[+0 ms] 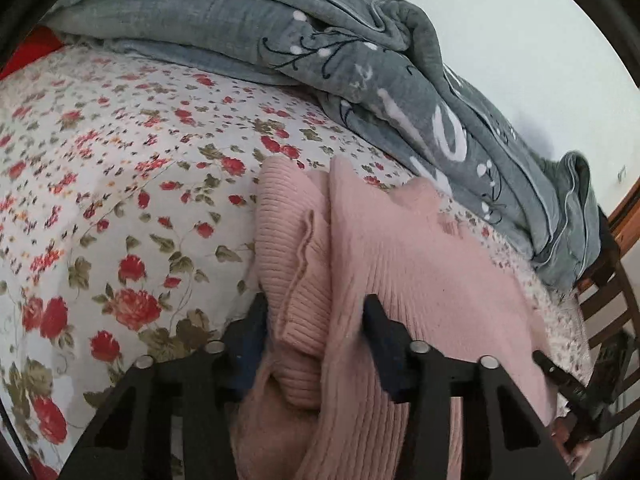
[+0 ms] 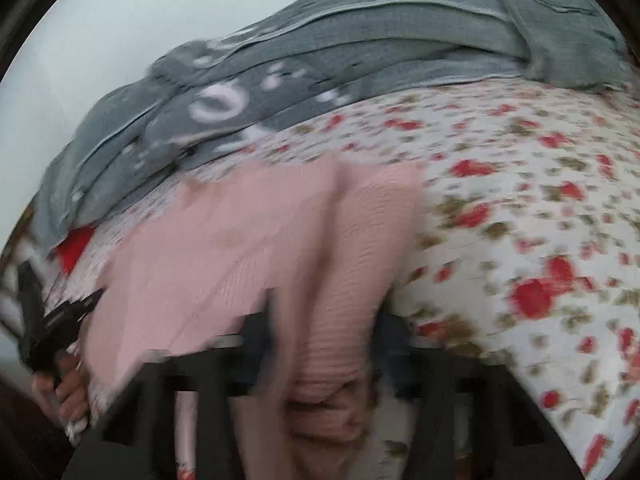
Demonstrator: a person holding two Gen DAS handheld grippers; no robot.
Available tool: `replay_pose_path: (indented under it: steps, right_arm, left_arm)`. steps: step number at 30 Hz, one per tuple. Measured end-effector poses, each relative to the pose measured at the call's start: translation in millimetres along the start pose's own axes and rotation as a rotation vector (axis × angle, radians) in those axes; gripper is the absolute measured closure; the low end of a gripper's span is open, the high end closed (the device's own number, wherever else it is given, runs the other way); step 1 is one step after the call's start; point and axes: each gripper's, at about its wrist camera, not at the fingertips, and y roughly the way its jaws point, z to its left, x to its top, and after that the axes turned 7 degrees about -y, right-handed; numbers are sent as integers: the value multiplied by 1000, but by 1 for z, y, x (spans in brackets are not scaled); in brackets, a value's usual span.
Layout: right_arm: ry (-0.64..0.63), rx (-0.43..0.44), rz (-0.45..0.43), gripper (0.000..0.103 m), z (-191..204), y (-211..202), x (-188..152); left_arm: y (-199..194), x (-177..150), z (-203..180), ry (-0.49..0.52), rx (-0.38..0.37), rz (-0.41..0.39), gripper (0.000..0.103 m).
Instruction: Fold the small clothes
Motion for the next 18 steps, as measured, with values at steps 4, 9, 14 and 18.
replay_pose_path:
  steps: [4, 9, 14, 18]
  right_arm:
    - [-26, -21, -50, 80, 5, -8, -1]
    - [39, 75, -79, 82, -10, -22, 2]
    - [29, 41, -118, 83, -17, -46, -1]
    - [14, -12, -162, 82, -22, -64, -6]
  left_arm:
    - [-6, -1, 4, -21, -44, -17, 78]
    - [-14, -9, -5, -9, -35, -48, 80]
    - [-18, -26, -17, 2, -86, -7, 79]
    - [-20, -35, -29, 53, -80, 9, 76]
